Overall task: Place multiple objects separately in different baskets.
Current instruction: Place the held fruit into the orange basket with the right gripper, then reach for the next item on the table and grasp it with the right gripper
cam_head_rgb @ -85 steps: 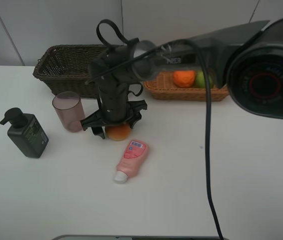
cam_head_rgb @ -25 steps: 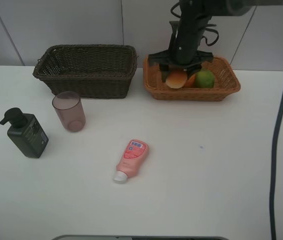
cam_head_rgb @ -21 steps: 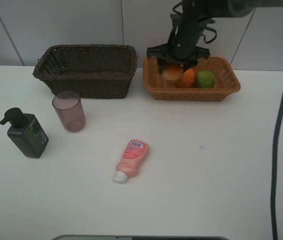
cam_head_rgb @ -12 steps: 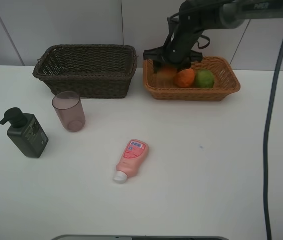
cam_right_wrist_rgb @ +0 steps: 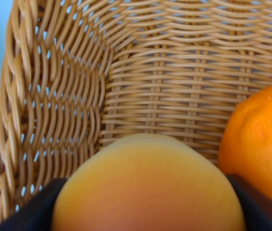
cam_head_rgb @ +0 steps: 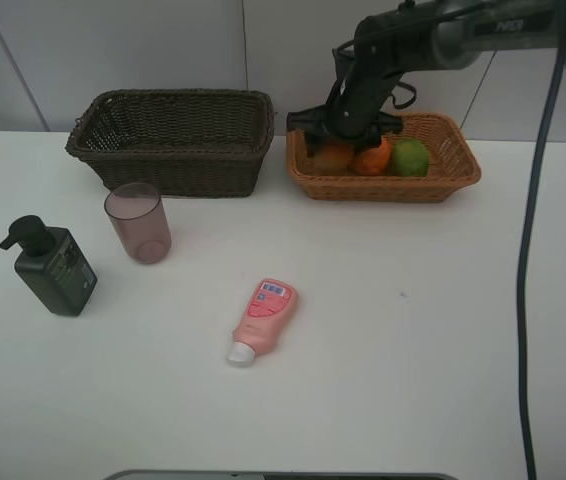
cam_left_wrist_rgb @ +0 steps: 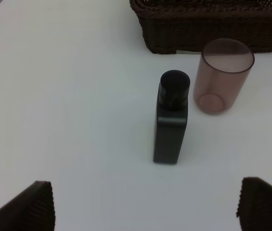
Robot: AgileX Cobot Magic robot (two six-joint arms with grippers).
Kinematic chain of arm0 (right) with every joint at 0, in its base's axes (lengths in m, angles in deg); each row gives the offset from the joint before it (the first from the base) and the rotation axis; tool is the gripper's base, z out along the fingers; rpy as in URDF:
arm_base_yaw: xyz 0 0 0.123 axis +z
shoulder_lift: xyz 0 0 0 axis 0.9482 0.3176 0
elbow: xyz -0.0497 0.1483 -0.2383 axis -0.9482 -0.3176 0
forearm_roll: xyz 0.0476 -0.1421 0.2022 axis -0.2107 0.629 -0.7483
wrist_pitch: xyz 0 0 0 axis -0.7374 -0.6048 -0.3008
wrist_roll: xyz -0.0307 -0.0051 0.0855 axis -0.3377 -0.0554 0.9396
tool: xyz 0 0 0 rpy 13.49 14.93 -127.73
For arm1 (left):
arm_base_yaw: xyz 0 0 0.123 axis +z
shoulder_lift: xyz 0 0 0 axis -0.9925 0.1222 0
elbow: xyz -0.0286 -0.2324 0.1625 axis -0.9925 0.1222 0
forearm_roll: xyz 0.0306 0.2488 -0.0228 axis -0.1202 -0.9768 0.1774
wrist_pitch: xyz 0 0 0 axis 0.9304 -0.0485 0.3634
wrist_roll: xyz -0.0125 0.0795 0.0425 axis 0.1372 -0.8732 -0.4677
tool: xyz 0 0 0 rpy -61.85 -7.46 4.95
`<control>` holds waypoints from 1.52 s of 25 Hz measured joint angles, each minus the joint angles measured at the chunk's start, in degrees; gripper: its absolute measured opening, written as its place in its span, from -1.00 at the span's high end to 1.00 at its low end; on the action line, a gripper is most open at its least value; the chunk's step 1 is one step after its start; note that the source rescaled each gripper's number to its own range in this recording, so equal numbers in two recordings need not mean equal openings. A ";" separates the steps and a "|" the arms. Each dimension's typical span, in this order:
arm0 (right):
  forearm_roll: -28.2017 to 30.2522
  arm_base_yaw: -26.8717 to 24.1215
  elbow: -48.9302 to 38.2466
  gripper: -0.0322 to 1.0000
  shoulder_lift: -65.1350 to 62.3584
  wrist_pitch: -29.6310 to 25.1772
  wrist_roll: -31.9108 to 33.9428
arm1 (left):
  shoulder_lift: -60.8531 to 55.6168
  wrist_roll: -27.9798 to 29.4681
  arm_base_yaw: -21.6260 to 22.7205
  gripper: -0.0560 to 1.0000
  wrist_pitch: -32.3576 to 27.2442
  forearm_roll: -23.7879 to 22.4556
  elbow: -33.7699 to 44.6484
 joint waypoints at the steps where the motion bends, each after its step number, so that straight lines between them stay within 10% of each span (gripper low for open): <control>1: 0.00 0.00 0.00 0.01 0.00 -0.01 0.00 | 0.00 0.00 0.00 -0.96 0.00 0.00 0.00; 4: -0.28 0.00 0.00 -0.74 -0.70 -0.98 0.00 | 0.00 0.00 0.00 -0.96 0.00 0.00 0.00; 7: -0.22 0.06 0.00 -0.93 -2.38 -2.76 0.05 | 0.00 0.00 0.00 -0.96 0.00 0.00 0.00; 18: -0.60 6.08 -1.80 -0.99 -9.63 -14.49 0.48 | 0.00 0.00 0.00 -0.96 0.00 0.00 0.00; 38: 0.04 22.85 -28.88 -0.99 -19.35 -6.74 22.29 | 0.00 0.00 0.00 -0.96 0.00 0.00 0.00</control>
